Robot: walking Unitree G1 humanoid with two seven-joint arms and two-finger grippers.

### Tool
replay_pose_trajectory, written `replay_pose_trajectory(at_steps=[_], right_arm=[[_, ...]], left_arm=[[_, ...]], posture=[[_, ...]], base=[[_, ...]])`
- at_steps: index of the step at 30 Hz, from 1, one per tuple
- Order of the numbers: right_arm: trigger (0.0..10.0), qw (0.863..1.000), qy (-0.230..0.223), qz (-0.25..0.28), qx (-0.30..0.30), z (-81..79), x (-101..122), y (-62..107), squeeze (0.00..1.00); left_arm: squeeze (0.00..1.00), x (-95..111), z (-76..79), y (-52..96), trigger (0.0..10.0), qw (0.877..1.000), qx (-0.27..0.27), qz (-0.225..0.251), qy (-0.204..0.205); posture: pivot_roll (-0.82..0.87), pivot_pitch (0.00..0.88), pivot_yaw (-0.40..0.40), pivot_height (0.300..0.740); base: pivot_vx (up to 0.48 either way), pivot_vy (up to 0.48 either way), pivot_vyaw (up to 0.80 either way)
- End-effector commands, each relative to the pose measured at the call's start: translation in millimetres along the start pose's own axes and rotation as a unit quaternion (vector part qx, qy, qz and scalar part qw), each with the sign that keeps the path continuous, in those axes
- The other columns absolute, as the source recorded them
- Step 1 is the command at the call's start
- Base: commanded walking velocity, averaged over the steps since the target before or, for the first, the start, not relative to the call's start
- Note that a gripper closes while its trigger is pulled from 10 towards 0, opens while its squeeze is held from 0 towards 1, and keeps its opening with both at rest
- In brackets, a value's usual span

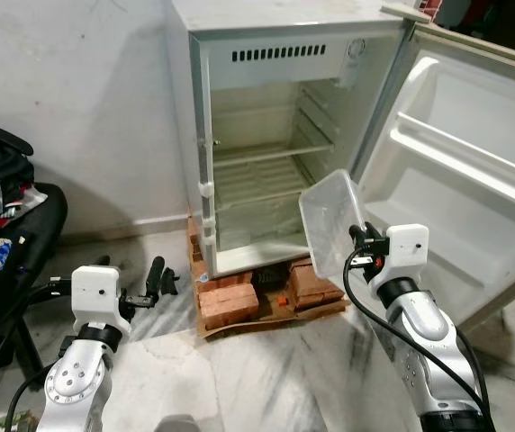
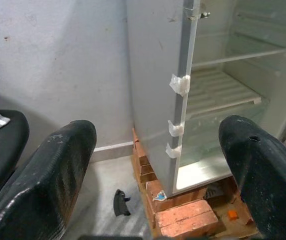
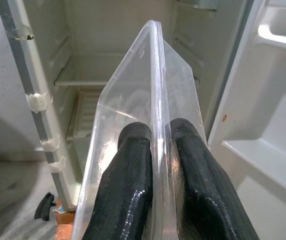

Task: Restocking fridge

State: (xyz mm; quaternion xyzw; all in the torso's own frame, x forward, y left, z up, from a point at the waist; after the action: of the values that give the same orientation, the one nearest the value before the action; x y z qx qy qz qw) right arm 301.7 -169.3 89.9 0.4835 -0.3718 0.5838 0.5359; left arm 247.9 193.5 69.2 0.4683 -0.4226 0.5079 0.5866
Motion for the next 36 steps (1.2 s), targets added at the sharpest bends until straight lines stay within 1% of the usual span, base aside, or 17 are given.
replay_pose_trajectory(at_steps=[1,9,12,17,25,27,29,31,36], right_arm=[[10.0,1.000,0.002,0.013,-0.008,6.0,8.8,-1.0,0.00],[10.0,1.000,0.005,0.015,-0.006,6.8,12.4,-3.5,0.00],[10.0,1.000,0.005,0.012,-0.003,6.0,10.6,-4.0,0.00],[10.0,1.000,0.006,0.016,0.005,2.6,13.7,-7.9,0.00],[10.0,0.999,0.008,0.026,0.020,-2.2,21.3,-16.8,0.00],[10.0,0.999,0.009,0.027,0.022,-2.5,21.7,-18.1,0.00],[10.0,0.999,0.009,0.027,0.023,-2.7,22.1,-18.7,0.00],[10.0,0.999,0.010,0.027,0.025,-3.2,22.3,-19.5,0.00],[10.0,0.999,0.009,0.023,0.035,-6.7,21.1,-21.6,0.00]], left_arm=[[0.00,4.0,2.9,0.4,10.0,1.000,-0.004,0.005,0.001],[0.00,2.6,4.8,0.0,10.0,1.000,-0.002,0.004,0.001],[0.00,1.6,4.8,0.1,10.0,1.000,-0.002,0.002,0.003],[0.00,0.9,5.8,0.0,10.0,1.000,-0.002,0.000,0.004],[0.00,-0.1,8.0,-0.4,10.0,1.000,-0.002,-0.003,0.007],[0.00,-0.6,10.9,-0.1,10.0,1.000,-0.013,-0.005,0.016],[0.00,-0.3,10.9,0.3,10.0,1.000,-0.012,-0.004,0.015],[0.00,-0.5,8.2,0.4,10.0,1.000,0.002,-0.003,0.011],[0.00,-0.9,7.8,1.1,10.0,1.000,0.007,-0.003,0.011]], posture=[[0.16,0.000,-0.059,0.740],[0.16,0.000,-0.063,0.740],[0.16,0.000,-0.064,0.740],[0.16,0.000,-0.070,0.740],[0.17,0.000,-0.078,0.740],[0.17,0.000,-0.078,0.740],[0.17,0.000,-0.079,0.740],[0.17,0.000,-0.080,0.740],[0.17,0.000,-0.084,0.740]], base=[[0.416,0.000,0.47],[0.445,0.000,0.55],[0.480,0.000,0.47],[0.480,0.000,0.42],[0.452,0.000,0.00],[0.420,0.000,0.00],[0.469,0.000,0.00],[0.360,0.000,0.00],[0.000,0.000,0.00]])
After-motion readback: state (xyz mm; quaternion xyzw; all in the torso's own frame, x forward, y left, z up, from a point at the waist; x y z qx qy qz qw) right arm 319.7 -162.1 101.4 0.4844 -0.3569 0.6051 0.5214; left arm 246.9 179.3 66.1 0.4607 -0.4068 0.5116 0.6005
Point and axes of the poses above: a point about 5 cm out from each wrist's last joint towards the gripper, its own y axis pointing back from the gripper into the wrist, its own x axis along the axis of the wrist's last joint, z = x × y, the point moved 4 cm from there along -y, pointing out of the wrist towards the gripper, and after that the axes turned 15 degrees about y, right-handed, at the moved point
